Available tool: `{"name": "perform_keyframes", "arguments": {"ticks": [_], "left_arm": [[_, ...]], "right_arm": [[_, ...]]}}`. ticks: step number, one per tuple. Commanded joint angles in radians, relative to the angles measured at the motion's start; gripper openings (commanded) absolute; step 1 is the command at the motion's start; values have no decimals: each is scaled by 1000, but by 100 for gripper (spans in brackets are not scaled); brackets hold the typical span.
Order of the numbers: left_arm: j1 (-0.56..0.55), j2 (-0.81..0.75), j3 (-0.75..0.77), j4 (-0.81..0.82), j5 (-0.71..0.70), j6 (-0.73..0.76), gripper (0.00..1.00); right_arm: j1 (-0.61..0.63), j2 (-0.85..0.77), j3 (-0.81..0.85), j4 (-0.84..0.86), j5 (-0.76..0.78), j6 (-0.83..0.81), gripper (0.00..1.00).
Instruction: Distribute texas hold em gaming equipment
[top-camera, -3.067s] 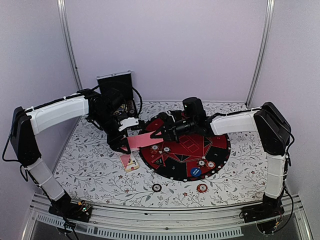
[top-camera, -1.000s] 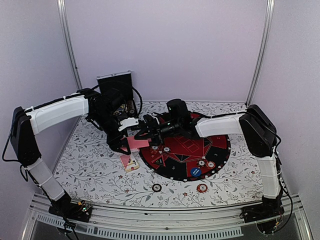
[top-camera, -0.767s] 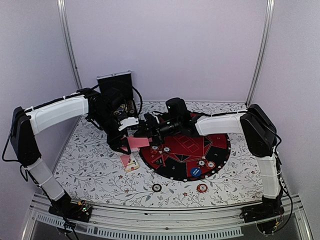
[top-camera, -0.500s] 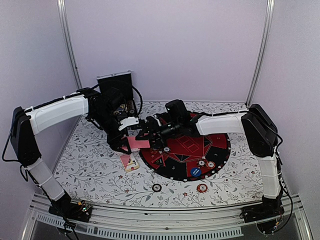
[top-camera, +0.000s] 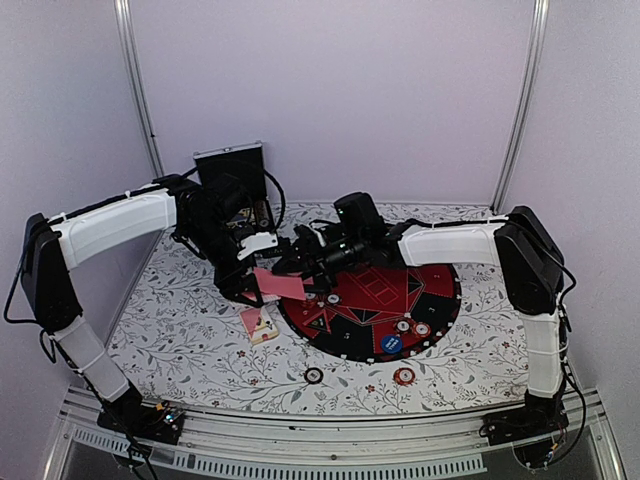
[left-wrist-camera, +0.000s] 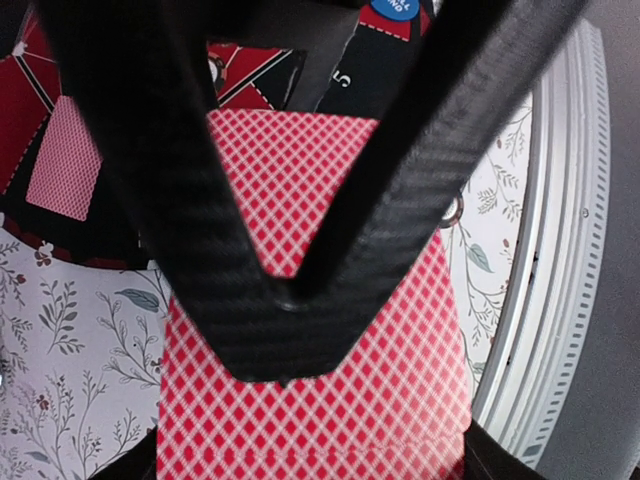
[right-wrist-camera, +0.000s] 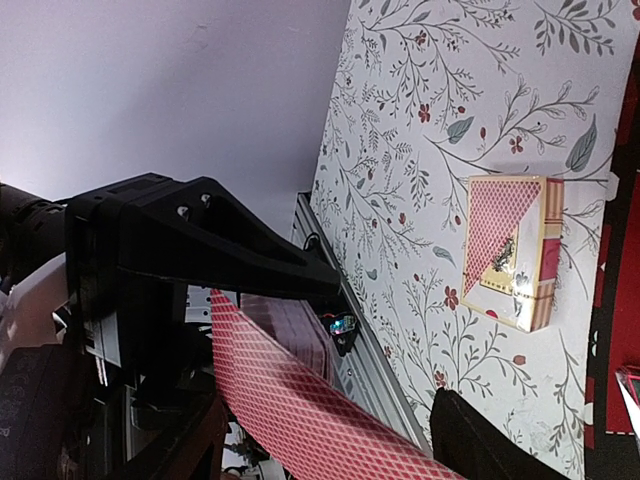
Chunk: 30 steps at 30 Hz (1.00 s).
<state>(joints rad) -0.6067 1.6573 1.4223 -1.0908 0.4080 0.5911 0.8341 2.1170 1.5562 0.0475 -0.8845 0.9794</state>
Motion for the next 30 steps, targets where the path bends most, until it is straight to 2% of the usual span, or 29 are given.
{"name": "perform_keyframes", "arguments": {"ticks": [1,16,22,26,30], "left_arm": [[-8,-16,32,2,23,2,20],[-5,-9,1,18,9,4,19],[-7,-3,0,27,40,-9,19],[-7,-5,-31,44,41,-12,19],[-5,-8,-73,72,22,-8,18]], "right_arm": [[21,-9,37,-75,34,-18,73],[31,-46,94,-207,126,-99,67],[45,-59,90,-225,180,-76,67],[51,-55,109,-248,201,-54,61],[53,-66,112,-270,210,-56,51]]}}
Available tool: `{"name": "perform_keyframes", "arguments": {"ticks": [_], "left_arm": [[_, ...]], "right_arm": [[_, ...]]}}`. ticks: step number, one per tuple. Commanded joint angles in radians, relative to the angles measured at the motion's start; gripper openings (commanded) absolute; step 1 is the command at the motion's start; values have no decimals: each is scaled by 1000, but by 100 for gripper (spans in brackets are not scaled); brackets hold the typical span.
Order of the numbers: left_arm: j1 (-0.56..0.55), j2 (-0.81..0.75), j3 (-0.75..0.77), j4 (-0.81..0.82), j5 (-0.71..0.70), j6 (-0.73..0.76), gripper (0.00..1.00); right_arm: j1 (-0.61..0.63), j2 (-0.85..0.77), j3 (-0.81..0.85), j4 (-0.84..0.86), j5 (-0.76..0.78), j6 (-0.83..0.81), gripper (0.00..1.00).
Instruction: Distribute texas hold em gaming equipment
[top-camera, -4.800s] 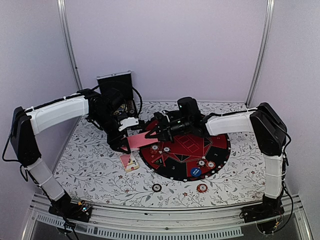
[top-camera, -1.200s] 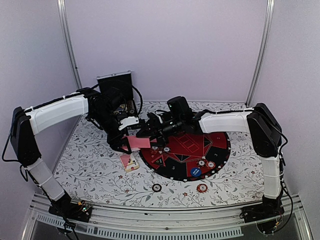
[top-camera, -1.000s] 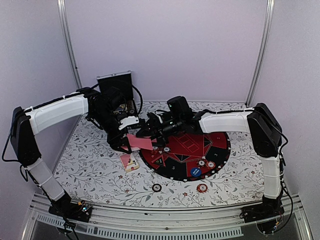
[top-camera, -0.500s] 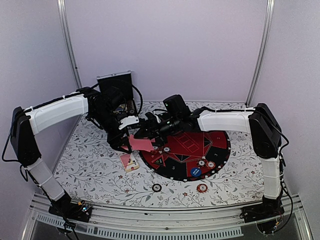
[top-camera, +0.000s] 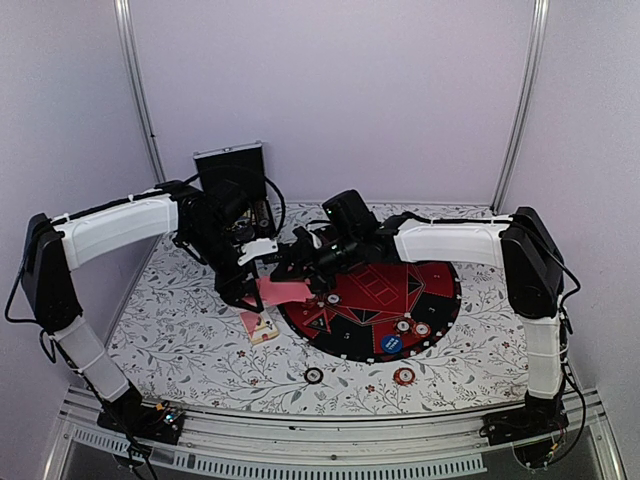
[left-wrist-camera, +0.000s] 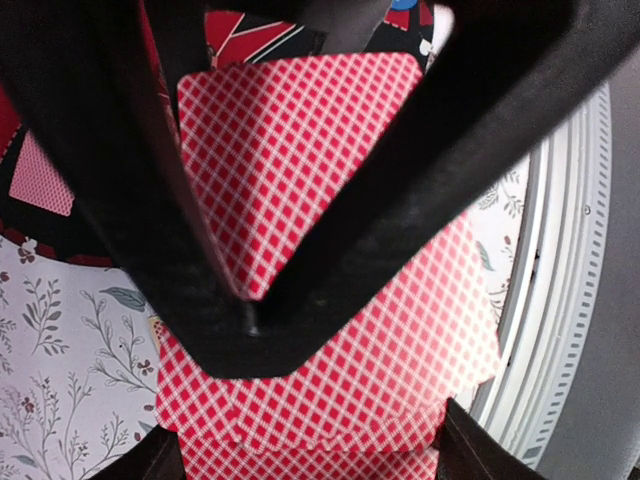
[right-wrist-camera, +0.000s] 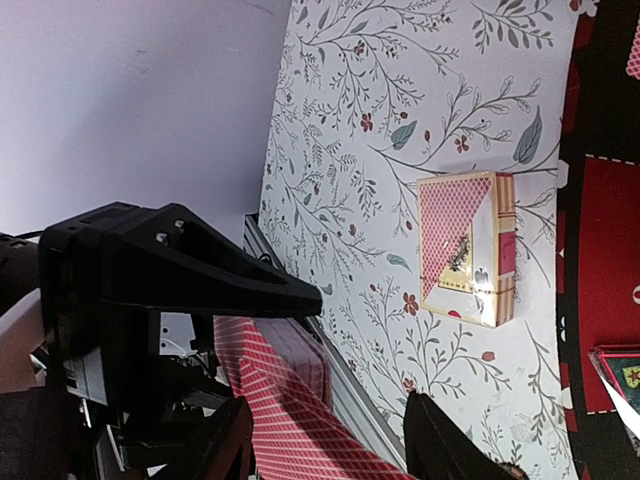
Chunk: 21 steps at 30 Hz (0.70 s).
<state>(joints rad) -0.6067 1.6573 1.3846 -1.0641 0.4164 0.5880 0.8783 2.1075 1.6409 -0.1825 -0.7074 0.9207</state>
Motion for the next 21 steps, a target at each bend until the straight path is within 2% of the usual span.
{"name": "perform_keyframes", "arguments": {"ticks": [1,11,21], "left_arm": [[-4,-7,-42,50,11,-3,18],[2,-9,-55,70,31,-7,18],[2,-20,-55,66,55,-4,17]], "right_arm": [[9,-59,28,-46,33,4,50],[9,-54,40,-64,43,14,33],[7,-46,41,-27,72,53,26]]}}
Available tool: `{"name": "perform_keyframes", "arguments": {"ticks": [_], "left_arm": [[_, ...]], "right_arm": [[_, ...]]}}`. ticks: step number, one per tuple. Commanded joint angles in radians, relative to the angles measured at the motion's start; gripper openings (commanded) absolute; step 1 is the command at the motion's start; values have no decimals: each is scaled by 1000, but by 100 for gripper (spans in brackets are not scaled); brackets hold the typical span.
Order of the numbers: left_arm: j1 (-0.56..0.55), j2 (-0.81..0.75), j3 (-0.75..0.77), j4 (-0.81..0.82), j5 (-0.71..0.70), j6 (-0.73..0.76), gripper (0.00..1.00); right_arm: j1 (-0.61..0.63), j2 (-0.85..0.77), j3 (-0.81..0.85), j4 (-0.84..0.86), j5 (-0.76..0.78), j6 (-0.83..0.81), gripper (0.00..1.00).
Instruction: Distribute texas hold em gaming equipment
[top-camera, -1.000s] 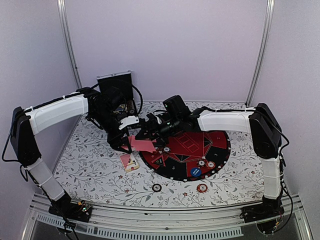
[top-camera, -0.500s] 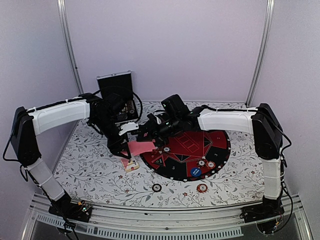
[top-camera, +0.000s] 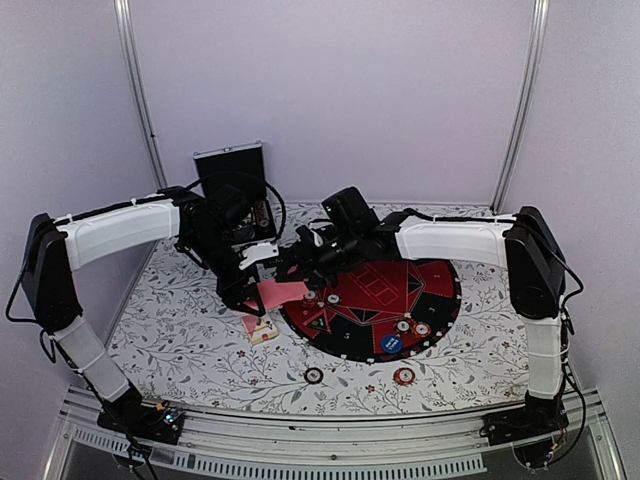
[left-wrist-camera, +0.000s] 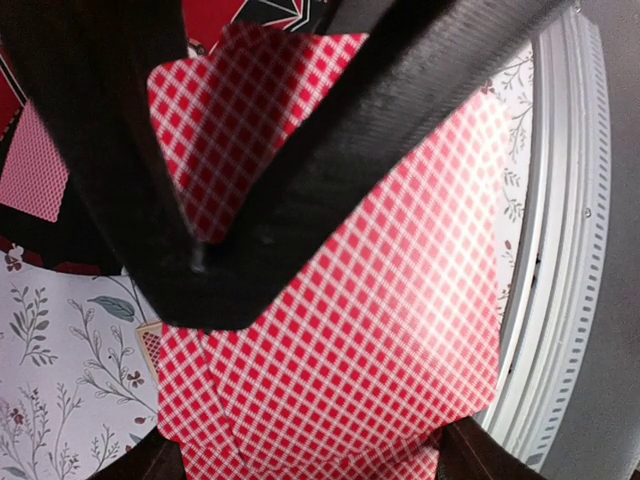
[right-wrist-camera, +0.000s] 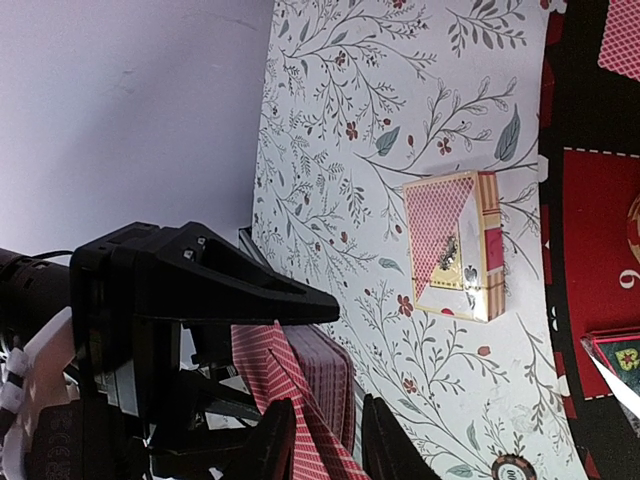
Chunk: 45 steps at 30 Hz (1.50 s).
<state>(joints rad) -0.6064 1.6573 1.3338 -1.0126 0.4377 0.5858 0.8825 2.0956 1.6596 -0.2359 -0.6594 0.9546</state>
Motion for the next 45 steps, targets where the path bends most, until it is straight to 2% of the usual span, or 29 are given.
{"name": "perform_keyframes", "arguments": {"ticks": [1,15,23,31,35,45], "left_arm": [[2,-22,-5,12,39,1,17],[0,-39,2,-1,73,7,17],[3,-20,33,8,66,-54,17],[5,-25,61,29,71,-98,17],[5,-24,54,31,58,-101,17],[19,-22,29,54,41,-96,14]], "right_arm": [[4,-32,23,32,24,22,26],[3,-23,6,112,47,79,21],[11,-52,-53,163,95,122,20],[13,-93,-110,193,130,137,22],[12,-102,-117,200,126,143,26],[7,-140,-152,200,117,153,27]]}}
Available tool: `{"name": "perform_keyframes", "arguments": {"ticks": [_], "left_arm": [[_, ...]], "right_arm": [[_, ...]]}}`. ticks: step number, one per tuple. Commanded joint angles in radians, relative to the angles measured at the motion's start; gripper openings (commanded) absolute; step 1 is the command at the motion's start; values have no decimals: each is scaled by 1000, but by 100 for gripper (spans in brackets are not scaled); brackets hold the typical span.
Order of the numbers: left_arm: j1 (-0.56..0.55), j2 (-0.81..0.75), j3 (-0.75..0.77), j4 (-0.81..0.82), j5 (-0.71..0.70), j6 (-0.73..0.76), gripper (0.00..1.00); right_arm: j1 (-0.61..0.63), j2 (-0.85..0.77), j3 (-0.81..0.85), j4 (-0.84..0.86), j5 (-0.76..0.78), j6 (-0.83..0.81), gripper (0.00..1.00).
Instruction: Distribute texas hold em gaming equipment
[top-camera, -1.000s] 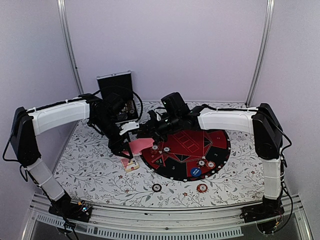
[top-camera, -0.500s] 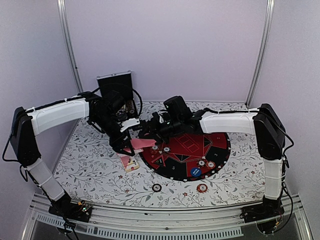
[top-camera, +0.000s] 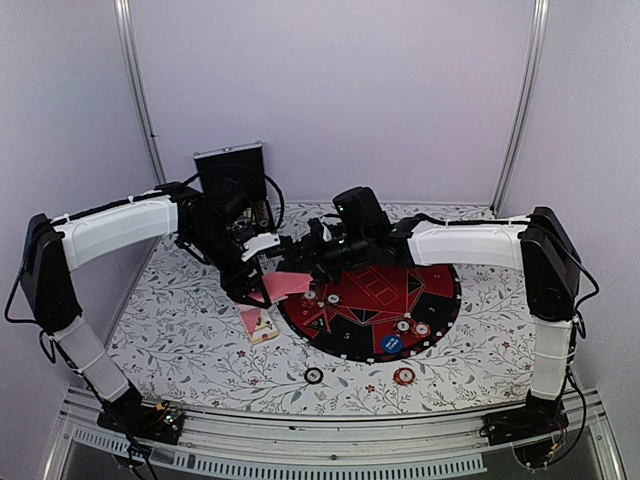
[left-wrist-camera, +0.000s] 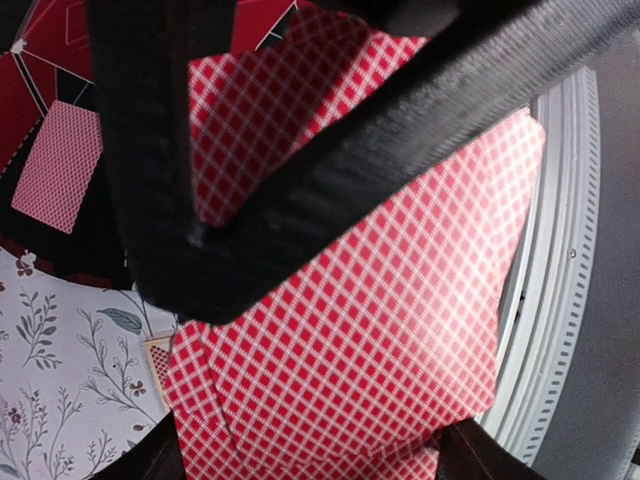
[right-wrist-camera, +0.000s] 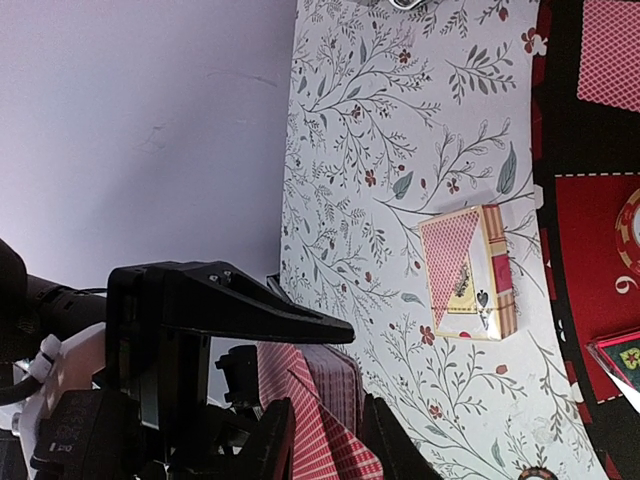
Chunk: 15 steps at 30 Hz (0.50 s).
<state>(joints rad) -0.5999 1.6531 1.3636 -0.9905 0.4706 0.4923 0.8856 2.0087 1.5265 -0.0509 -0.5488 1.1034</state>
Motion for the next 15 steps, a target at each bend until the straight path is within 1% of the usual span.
{"name": "perform_keyframes", "arguments": {"ticks": [1,10,15], "left_arm": [[16,-19,-1,33,6,1,13],[67,-36,-3,27,4,27,12],[72,-38,-4,24,16,34,10]], "right_arm": [[1,-53,-22,12,0,1,27],[-14,-75,-48,-7,-60,-29,27],[-15,-64,-43,24,-105,-22,24]]}}
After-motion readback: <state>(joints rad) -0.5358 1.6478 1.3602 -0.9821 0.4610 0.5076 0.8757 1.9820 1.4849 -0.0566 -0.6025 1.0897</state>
